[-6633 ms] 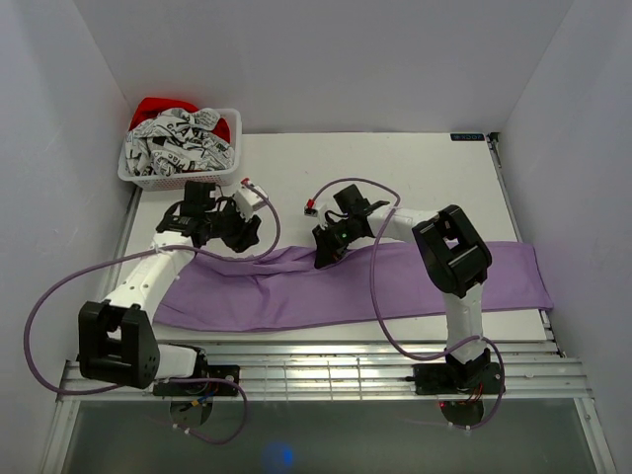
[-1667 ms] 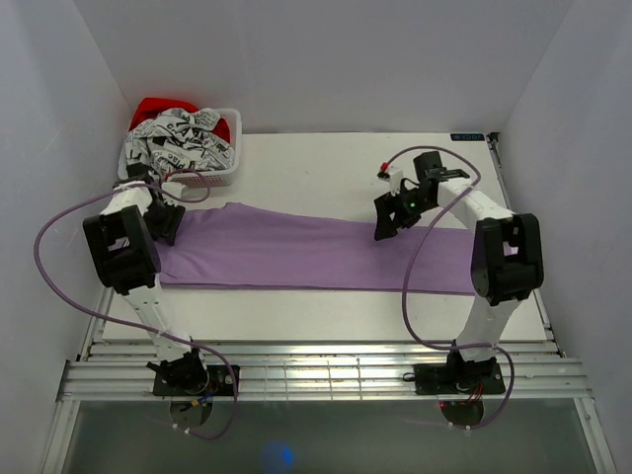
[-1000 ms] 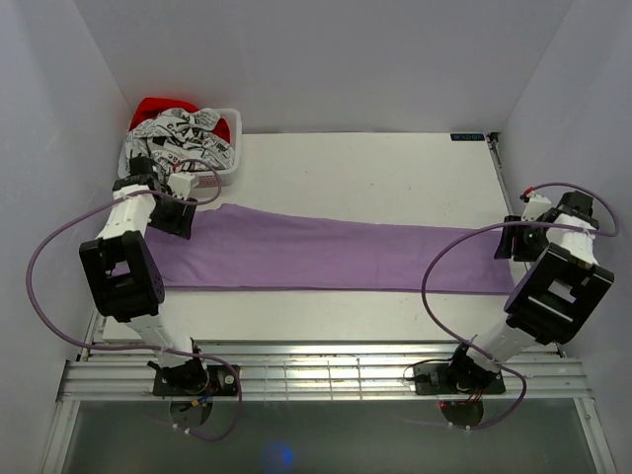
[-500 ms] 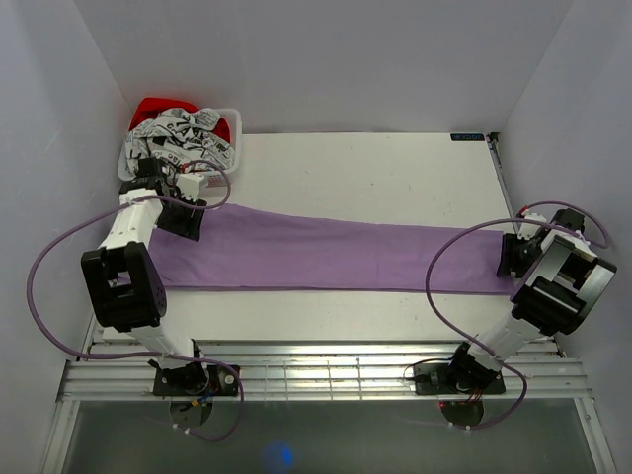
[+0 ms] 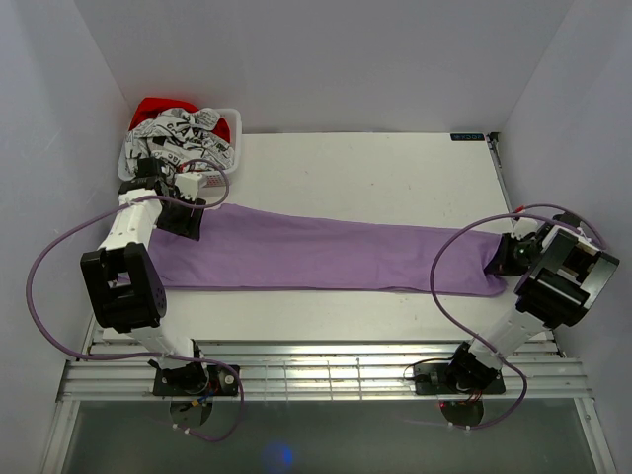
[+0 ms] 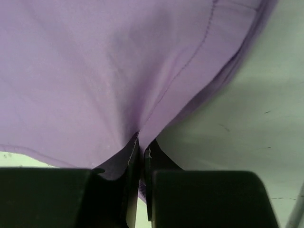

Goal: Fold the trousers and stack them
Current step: Fold the trousers

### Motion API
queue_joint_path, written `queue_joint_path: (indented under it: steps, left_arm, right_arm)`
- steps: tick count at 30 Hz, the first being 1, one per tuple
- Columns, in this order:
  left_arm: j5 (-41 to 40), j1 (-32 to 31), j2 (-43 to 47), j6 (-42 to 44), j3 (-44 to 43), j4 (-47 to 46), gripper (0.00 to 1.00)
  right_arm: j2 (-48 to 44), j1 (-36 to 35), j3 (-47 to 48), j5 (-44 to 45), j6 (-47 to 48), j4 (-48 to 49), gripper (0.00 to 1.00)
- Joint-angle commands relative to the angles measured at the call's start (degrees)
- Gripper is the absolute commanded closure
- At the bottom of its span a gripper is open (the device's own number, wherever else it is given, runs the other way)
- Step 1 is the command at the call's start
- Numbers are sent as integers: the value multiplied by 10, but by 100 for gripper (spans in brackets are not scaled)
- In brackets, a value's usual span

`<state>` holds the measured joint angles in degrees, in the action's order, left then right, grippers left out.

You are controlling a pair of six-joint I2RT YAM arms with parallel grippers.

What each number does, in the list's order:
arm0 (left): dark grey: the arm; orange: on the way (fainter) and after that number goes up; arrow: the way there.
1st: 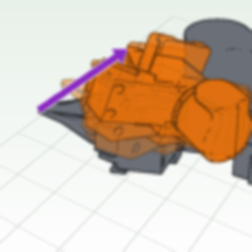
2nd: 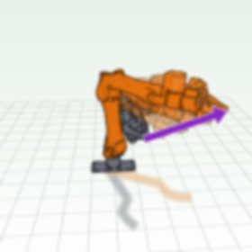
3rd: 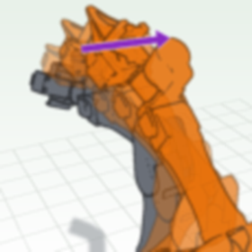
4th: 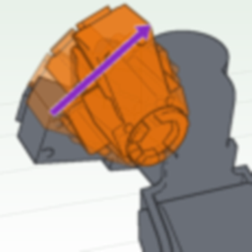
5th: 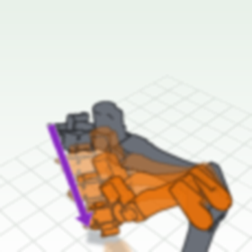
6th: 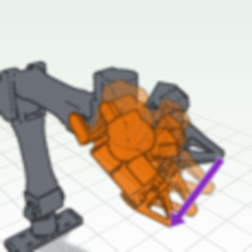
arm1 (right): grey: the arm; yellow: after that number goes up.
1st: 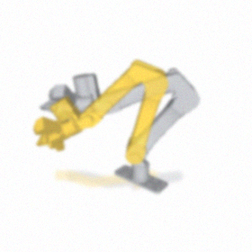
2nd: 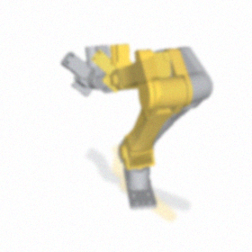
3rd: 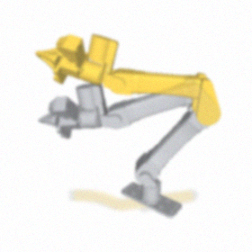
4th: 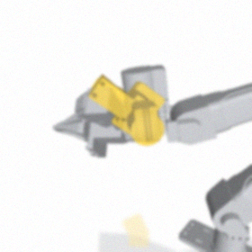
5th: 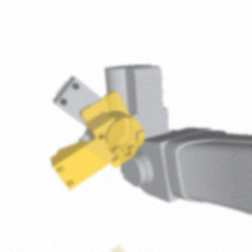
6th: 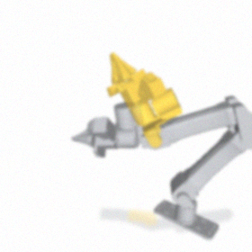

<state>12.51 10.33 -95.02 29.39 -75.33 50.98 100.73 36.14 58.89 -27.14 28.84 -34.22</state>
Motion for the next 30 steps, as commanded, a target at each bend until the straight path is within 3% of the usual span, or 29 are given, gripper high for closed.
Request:
queue_joint_path:
  steps: [1,6,8,15,18,20,24,30]
  left_arm:
    - [12,-2,33,-18,-7,-2,33]
    - [19,-2,46,-26,8,-4,33]
    - [22,-2,55,-28,16,-8,5]
    - [35,0,79,-40,30,-28,2]
    - [56,4,86,-62,23,-30,2]
    - [97,13,90,-73,17,-26,2]
    - [168,25,87,-102,4,-12,2]
    - [244,36,79,-121,10,4,2]
  right_arm:
    - [-5,6,7,-12,7,-84,92]
    - [-75,40,51,-8,49,-128,92]
    - [-91,58,69,6,67,-139,92]
    - [-97,111,134,27,126,-162,92]
    - [-91,112,167,-13,134,-204,92]
    - [-96,107,174,-87,131,-235,92]
    - [-141,63,144,-195,80,-229,92]
    - [-215,-102,93,-267,-104,-108,92]
